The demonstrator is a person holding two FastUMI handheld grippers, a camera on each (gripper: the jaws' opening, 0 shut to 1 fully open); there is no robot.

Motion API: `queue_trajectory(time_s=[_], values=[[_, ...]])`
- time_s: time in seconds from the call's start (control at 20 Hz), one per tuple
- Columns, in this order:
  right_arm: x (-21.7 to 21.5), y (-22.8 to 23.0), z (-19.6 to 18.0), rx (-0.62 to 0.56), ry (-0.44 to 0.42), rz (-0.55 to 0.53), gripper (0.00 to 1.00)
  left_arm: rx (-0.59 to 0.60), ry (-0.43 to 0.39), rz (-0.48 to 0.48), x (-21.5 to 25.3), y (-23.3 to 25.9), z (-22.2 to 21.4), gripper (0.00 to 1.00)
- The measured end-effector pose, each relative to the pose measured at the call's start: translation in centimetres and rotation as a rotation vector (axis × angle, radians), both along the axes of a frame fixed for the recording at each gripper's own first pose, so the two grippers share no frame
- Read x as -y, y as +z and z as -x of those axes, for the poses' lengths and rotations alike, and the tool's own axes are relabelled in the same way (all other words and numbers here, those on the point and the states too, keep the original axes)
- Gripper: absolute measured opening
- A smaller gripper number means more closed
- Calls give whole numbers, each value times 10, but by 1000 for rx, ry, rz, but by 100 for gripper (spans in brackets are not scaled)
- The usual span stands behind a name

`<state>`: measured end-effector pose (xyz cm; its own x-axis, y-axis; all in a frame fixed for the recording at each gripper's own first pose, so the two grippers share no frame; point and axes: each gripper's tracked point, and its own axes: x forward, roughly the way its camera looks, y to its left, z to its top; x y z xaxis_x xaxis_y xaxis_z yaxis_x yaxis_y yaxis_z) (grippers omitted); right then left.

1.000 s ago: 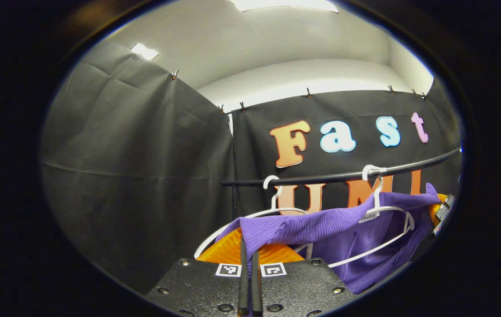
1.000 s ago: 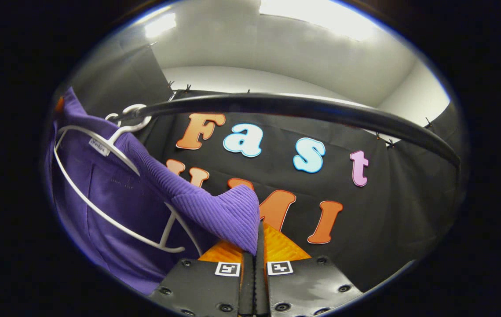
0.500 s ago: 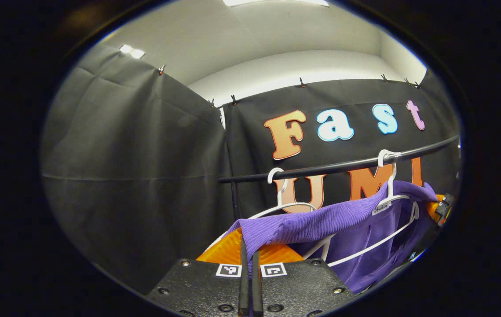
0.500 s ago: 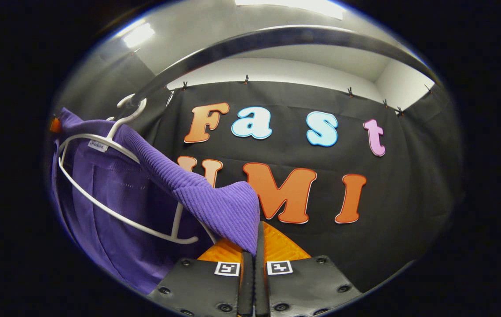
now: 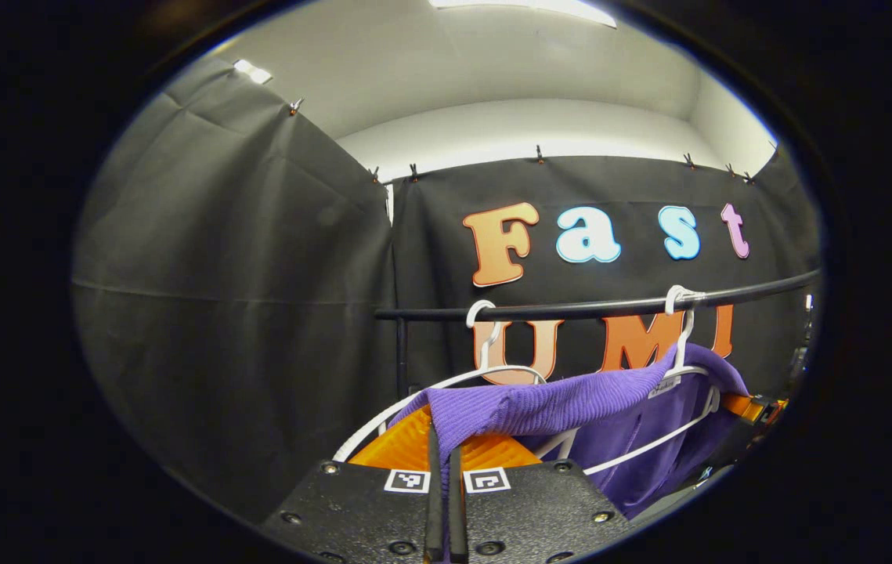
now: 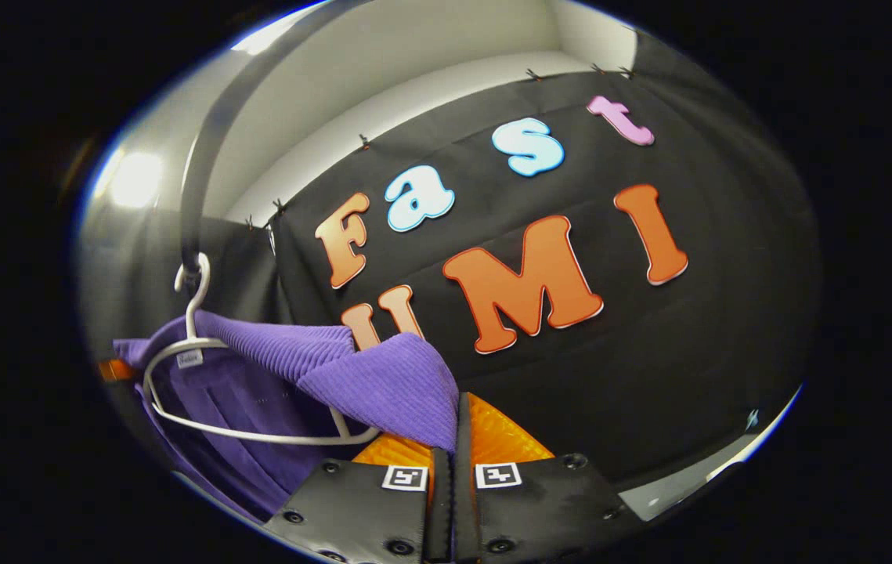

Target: Grasp the clothes on the hanger with both hands and then place them into the laundry hamper below.

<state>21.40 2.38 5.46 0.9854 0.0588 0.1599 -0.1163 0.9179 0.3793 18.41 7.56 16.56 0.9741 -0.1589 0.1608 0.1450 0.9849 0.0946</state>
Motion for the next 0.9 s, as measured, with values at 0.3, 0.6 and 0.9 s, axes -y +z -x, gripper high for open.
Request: queue_trajectory(time_s=[0.3, 0.6, 0.9], values=[[-4, 17, -30, -41, 319, -322, 9, -19, -70, 34, 2, 3, -3, 2], [6, 43, -64, -85, 586, -370, 9, -46, -153, 49, 10, -1, -17, 2], [0, -14, -116, -222, 592, -394, 9, -156, -164, 122, 14, -46, -24, 1]])
